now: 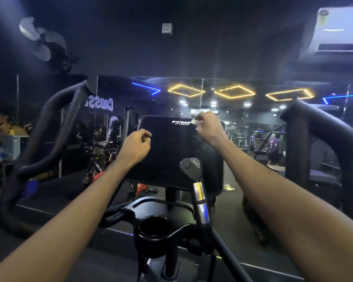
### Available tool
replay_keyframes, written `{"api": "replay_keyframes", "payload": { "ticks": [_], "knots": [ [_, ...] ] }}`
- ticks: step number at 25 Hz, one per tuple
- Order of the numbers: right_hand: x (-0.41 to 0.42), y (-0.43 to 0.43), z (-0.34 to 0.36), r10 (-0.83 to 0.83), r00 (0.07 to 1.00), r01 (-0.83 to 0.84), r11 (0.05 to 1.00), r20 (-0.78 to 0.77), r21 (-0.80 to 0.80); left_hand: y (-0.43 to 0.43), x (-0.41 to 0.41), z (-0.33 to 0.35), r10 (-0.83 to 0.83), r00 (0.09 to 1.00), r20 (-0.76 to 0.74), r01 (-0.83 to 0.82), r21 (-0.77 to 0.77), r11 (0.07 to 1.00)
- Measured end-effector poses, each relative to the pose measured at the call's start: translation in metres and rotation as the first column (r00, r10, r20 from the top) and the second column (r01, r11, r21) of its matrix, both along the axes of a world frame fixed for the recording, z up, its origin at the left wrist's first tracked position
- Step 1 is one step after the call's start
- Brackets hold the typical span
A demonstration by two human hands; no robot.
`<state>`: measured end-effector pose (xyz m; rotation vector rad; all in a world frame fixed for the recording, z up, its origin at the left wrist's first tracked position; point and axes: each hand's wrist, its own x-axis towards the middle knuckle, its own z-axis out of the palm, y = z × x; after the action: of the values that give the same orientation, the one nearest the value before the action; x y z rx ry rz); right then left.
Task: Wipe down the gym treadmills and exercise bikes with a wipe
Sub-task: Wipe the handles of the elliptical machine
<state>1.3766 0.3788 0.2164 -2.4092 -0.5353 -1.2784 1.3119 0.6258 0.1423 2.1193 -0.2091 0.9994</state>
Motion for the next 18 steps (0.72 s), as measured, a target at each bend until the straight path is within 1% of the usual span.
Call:
{"api": "replay_keyframes", "payload": {
  "ticks": [2,3,4,7,9,10,11,13,15,18],
  "knots": [
    [0.009,-0.019,-0.008,0.007,1.000,-0.004,0.983,-0.016,0.181,-0.013,0.007,0.007,0.023,0.999,-0.031,-0.022,0.040,0.999],
    [0.014,-0.023,-0.014,0.004,0.999,0.004,0.972,-0.034,0.234,-0.018,0.011,0.008,0.028,0.999,-0.035,-0.025,0.073,0.997],
    [0.021,-0.026,-0.022,-0.008,0.999,0.021,0.968,-0.051,0.252,-0.022,0.018,0.006,0.029,0.999,-0.041,-0.024,0.105,0.994],
    [0.043,-0.033,-0.048,-0.023,0.998,0.036,0.973,-0.060,0.230,-0.030,0.046,-0.002,0.086,0.993,-0.085,-0.067,0.203,0.977],
    [0.057,-0.033,-0.060,-0.028,0.998,0.040,0.977,-0.058,0.209,-0.038,0.063,-0.005,0.178,0.969,-0.174,-0.116,0.317,0.941],
    [0.063,-0.032,-0.065,-0.038,0.997,0.049,0.982,-0.064,0.182,-0.044,0.070,-0.007,0.199,0.957,-0.213,-0.114,0.355,0.928],
    [0.068,-0.031,-0.068,-0.049,0.997,0.058,0.989,-0.066,0.138,-0.050,0.077,-0.010,0.191,0.952,-0.238,-0.094,0.368,0.925],
    [0.074,-0.030,-0.075,-0.065,0.996,0.068,0.996,-0.052,0.058,-0.059,0.090,-0.020,0.124,0.957,-0.262,-0.027,0.345,0.938],
    [0.076,-0.032,-0.083,-0.069,0.997,0.071,0.997,-0.034,0.040,-0.062,0.105,-0.031,0.069,0.947,-0.315,0.037,0.318,0.947],
    [0.068,-0.029,-0.107,-0.081,0.996,0.081,0.997,-0.021,0.010,-0.064,0.115,-0.047,0.112,0.928,-0.356,0.040,0.394,0.918]
  ]
}}
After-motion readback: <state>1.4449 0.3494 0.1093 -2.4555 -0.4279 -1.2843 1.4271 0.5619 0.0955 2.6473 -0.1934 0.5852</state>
